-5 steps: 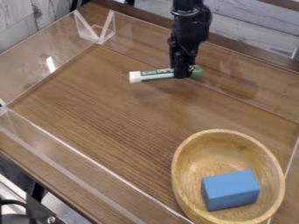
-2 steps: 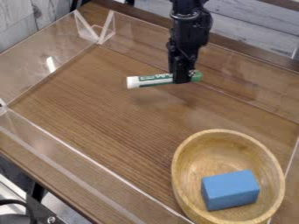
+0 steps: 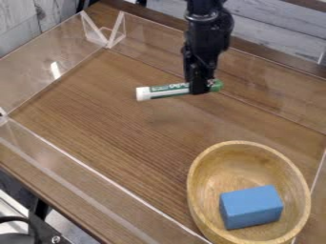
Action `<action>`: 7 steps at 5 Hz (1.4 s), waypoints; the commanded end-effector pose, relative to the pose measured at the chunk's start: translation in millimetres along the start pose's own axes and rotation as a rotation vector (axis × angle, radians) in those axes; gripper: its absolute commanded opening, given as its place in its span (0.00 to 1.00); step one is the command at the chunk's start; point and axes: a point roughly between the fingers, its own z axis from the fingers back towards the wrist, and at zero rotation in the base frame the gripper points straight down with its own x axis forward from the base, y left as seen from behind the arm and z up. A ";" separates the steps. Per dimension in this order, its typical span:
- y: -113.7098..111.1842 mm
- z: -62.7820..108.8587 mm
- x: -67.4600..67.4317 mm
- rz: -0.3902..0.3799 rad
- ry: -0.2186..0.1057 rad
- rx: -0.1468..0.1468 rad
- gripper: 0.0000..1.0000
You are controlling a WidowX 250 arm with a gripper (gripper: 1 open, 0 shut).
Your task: Put the green marker in the brown bowl
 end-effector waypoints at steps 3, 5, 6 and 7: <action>-37.8 29.1 0.0 -0.043 -0.102 0.061 0.00; -52.0 31.2 -7.2 -0.073 -0.135 0.077 0.00; -56.8 31.9 -10.4 -0.090 -0.150 0.086 0.00; -59.9 32.4 -13.7 -0.113 -0.166 0.095 0.00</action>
